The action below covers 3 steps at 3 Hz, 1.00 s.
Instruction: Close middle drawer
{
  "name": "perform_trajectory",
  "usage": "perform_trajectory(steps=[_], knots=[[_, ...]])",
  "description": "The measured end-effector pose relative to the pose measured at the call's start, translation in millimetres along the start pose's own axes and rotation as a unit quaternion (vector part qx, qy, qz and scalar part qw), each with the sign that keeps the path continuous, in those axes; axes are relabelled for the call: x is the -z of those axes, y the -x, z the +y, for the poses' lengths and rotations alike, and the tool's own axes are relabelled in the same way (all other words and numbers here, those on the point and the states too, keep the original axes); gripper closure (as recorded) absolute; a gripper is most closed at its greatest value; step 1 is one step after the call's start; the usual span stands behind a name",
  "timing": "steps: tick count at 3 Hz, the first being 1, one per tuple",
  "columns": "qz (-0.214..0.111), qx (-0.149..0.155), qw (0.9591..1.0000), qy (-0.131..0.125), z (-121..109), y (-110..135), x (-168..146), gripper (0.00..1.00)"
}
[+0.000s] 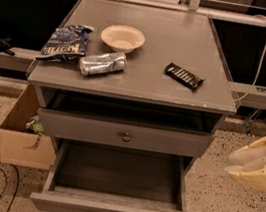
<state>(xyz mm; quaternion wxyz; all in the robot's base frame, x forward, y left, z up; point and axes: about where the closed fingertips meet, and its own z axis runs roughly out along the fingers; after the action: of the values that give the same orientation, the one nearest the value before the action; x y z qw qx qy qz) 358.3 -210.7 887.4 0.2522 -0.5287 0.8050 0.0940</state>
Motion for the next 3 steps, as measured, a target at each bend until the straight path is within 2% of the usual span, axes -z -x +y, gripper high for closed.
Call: perform_trajectory(steps=[1, 2, 3], knots=[[0.002, -0.002, 1.0, 0.005, 3, -3, -4, 0.86], [0.002, -0.005, 1.0, 0.007, 4, -3, -8, 1.0], [0.0, -0.014, 0.9998, 0.013, 8, -4, -20, 1.0]])
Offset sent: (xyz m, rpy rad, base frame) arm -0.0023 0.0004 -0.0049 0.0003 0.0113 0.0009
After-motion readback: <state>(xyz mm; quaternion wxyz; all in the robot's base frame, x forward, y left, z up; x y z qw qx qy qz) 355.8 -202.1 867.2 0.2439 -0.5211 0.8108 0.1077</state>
